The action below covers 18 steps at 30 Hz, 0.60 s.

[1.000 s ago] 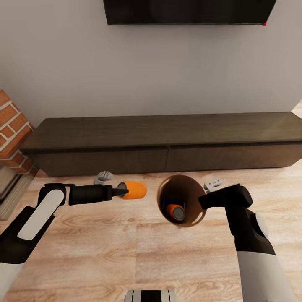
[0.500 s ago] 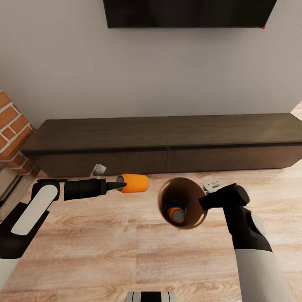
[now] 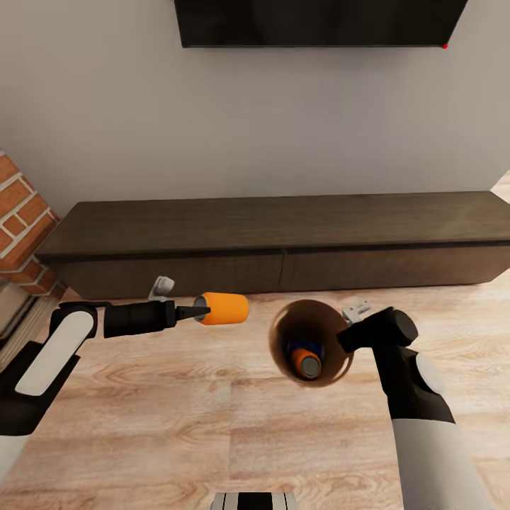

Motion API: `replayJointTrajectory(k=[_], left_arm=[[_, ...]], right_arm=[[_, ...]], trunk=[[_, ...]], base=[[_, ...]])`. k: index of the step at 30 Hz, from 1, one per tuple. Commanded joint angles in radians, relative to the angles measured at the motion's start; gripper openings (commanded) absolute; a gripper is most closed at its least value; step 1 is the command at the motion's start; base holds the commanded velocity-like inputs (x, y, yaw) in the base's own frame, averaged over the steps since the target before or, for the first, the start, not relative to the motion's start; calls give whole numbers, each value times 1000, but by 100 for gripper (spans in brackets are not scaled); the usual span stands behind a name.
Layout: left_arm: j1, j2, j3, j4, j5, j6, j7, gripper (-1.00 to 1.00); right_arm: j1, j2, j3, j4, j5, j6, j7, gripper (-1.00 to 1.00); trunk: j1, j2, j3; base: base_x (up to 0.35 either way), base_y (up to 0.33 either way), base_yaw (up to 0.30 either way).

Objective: Put the three can of soda from the living room inside the tash can in the kitchen.

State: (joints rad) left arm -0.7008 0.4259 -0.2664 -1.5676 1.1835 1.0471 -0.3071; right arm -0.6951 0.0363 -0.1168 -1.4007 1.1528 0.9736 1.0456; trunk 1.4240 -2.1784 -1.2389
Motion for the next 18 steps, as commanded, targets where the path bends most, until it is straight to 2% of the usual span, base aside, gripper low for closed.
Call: replayJointTrajectory(k=[1, 4, 5, 14, 18], left_arm=[[0, 2, 1, 4, 3, 0, -4, -100], [0, 3, 2, 6, 4, 0, -6, -100], [0, 3, 2, 7, 4, 0, -7, -100], [0, 4, -1, 7, 9, 0, -5, -100], [0, -4, -3, 4, 11, 0, -7, -100]], right_arm=[[-2, 6, 6, -2, -6, 5, 5, -100], [-3, 22, 14, 1, 1, 3, 5, -100], [-3, 46, 15, 3, -207, 74, 5, -100], [-4, 51, 18, 31, -206, 74, 4, -100], [-6, 55, 19, 43, -205, 74, 4, -100]], trunk=[[0, 0, 0], [-4, 7, 3], [-8, 14, 6], [-42, 77, 35], [-58, 105, 47]], base=[[-12, 0, 0], [-5, 0, 0], [-2, 0, 0], [0, 0, 0], [0, 0, 0]])
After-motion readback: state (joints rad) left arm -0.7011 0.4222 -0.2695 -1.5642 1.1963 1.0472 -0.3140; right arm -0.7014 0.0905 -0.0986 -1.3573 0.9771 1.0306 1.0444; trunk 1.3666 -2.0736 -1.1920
